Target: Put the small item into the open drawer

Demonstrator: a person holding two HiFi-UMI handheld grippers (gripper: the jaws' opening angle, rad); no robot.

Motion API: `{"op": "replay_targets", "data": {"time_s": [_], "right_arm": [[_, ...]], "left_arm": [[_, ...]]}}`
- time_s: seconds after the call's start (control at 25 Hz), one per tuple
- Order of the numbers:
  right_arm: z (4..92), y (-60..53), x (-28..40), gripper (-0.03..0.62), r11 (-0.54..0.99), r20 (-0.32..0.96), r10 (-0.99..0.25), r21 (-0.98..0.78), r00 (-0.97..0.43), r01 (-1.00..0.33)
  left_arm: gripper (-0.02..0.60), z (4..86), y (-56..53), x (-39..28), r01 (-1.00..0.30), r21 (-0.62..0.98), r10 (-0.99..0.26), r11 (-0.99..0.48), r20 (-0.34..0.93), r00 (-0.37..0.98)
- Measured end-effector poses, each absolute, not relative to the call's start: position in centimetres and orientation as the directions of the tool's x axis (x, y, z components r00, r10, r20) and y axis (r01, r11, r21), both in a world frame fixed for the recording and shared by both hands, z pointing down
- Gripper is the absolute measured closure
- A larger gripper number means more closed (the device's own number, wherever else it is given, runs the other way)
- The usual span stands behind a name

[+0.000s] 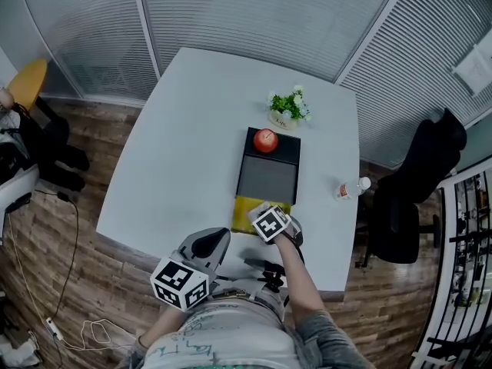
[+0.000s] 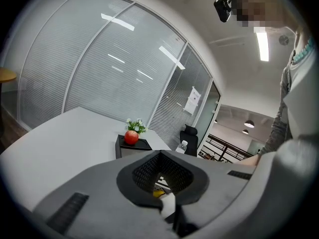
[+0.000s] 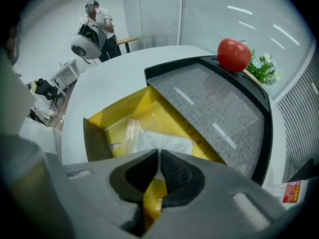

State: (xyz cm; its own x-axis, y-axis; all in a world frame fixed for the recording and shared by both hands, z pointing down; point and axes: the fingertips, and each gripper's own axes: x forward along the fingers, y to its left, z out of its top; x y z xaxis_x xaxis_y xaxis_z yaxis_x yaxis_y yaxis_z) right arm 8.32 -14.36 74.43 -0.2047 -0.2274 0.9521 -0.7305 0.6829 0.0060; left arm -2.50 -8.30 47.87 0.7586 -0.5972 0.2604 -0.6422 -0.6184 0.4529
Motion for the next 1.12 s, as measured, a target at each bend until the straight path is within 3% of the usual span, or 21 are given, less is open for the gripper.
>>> {"op": "replay_targets", "data": {"time_s": [0.68, 1.04, 1.12], "right_arm": [[74.3, -14.3, 8.1, 0.568, 0.703, 0.946, -0.246, 0.026, -0.209, -0.711], [73.3, -14.1, 8.1, 0.437, 0.690, 0.933, -0.244, -0.025, -0.264, -0.724], [72.7, -14.3, 8.3, 0.433, 0.683, 0.928, -0.259, -0.020, -0.268, -0.730]], "left_arm": [[0.584, 46.8, -7.9, -0.7, -0.599, 0.455, -0.569, -0.659, 0.219, 0.792], [0.584, 46.3, -7.9, 0.2, -0.583, 0.449, -0.560, -0.677, 0.200, 0.804], [0.584, 46.2, -8.0, 0.2, -0.583, 0.451, -0.561, -0.676, 0.198, 0.804]]}}
